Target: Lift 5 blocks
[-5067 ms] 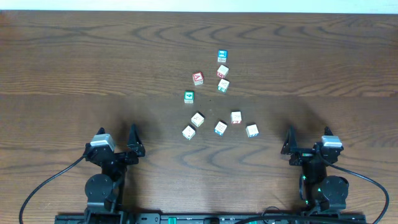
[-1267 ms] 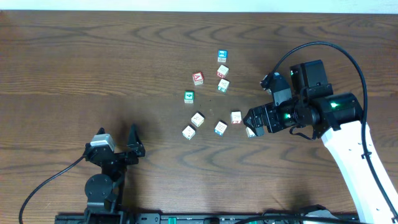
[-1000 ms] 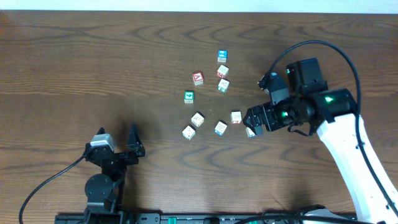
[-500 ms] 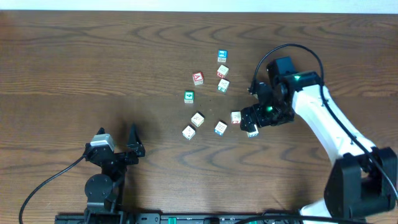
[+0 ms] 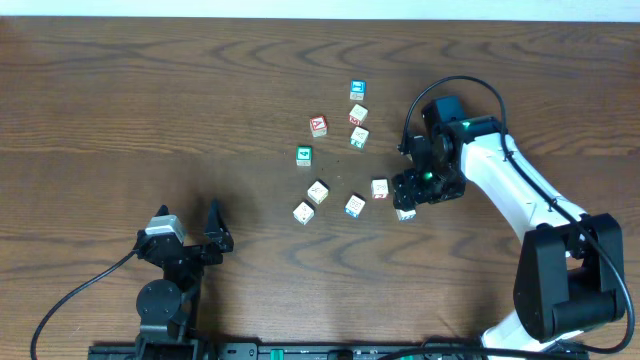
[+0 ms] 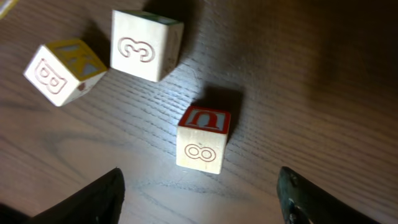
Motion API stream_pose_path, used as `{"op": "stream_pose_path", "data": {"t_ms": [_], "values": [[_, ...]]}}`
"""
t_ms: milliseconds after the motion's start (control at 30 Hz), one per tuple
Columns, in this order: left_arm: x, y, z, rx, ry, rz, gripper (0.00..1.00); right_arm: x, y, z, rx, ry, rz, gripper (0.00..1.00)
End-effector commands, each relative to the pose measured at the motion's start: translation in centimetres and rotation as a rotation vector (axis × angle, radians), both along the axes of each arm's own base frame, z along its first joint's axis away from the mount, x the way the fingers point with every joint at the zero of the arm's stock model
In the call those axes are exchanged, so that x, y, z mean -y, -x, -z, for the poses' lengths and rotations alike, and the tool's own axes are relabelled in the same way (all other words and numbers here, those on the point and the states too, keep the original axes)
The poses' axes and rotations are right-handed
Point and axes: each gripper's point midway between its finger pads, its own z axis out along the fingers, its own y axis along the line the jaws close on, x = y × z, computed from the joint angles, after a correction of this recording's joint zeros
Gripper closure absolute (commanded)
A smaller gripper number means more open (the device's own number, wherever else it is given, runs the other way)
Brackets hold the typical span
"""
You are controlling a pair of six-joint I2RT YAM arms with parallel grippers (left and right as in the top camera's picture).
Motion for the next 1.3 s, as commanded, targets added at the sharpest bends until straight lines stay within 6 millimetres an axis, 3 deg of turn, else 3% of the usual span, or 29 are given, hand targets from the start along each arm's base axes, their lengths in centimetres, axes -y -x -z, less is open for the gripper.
{"op": "stream_pose_path", "data": {"t_ms": [0, 133, 200, 500, 733, 833, 1267], "values": [[-0.2, 0.1, 1.7, -0.055, -0.014, -0.01, 0.08, 0.1, 0.9, 1.1, -0.025, 0.024, -0.009, 0.25], [-0.2, 0.1, 1.7, -0.055, -0.014, -0.01, 0.08, -0.2, 1.6, 2.1, -0.03, 0.026, -0.03, 0.14], [-0.2, 0.1, 1.7, -0.056, -0.014, -0.01, 0.08, -0.4, 2.0, 2.8, -0.03, 0.026, -0.041, 0.15], [-0.2, 0.1, 1.7, -0.055, -0.014, -0.01, 0.07, -0.6, 2.4, 4.0, 0.003, 0.088, -0.089, 0.42], [-0.2, 0.1, 1.7, -0.055, -0.014, -0.01, 0.08, -0.2, 1.7, 4.1, 0.036, 0.13, -0.066, 0.55], [-0.2, 0.1, 1.7, -0.055, -0.014, -0.01, 0.08, 0.8, 1.3, 4.2, 0.05, 0.194, -0.019, 0.61], [-0.2, 0.1, 1.7, -0.055, -0.014, -0.01, 0.08, 0.4, 1.0, 4.1, 0.058, 0.173, 0.014, 0.63]]}}
